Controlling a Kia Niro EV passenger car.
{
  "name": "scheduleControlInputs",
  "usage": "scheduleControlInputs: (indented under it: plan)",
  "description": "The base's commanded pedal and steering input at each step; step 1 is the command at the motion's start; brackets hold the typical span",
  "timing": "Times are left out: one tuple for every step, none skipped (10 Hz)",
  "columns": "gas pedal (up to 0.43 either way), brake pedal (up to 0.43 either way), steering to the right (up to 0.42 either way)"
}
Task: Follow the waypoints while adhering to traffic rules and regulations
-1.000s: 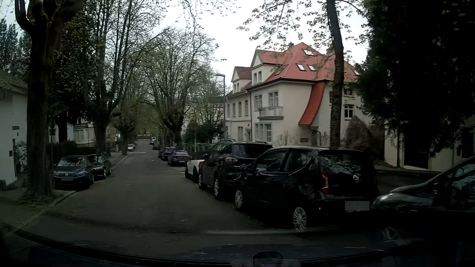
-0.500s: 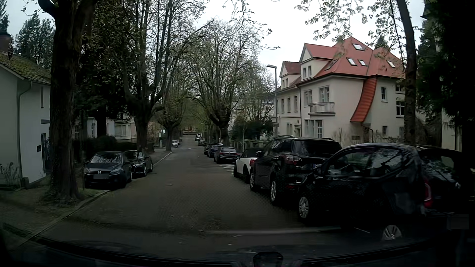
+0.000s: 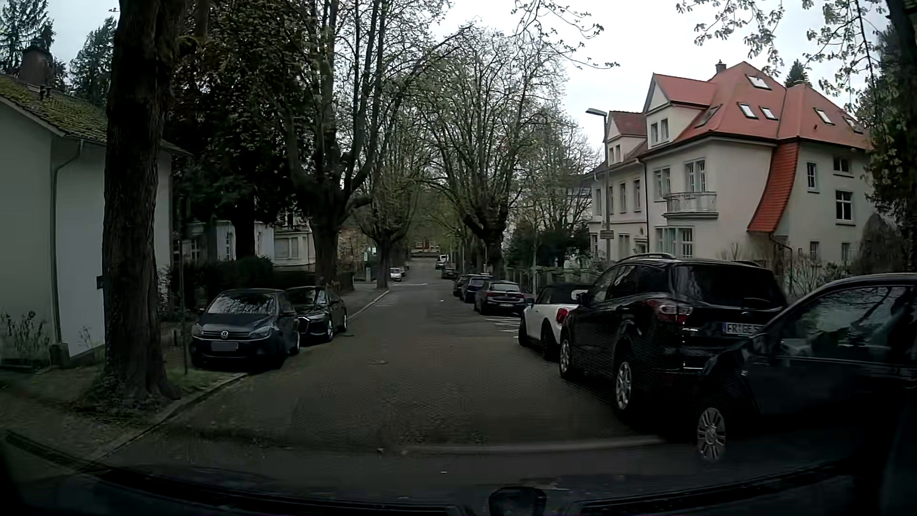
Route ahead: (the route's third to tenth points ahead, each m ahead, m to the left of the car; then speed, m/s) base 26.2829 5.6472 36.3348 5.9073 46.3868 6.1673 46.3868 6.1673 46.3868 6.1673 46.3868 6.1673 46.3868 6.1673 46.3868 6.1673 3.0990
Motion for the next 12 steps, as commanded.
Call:
scheduleControlInputs:
  plan:
    - [0.000,0.091,-0.166]
    - [0.000,0.091,-0.135]
    - [0.000,0.098,-0.117]
    - [0.000,0.091,-0.096]
    - [0.000,0.104,-0.074]
    - [0.000,0.128,-0.058]
    - [0.000,0.128,-0.046]
    - [0.000,0.134,-0.034]
    - [0.000,0.134,-0.023]
    - [0.000,0.134,-0.009]
    - [0.000,0.134,0.000]
    - [0.000,0.134,0.005]
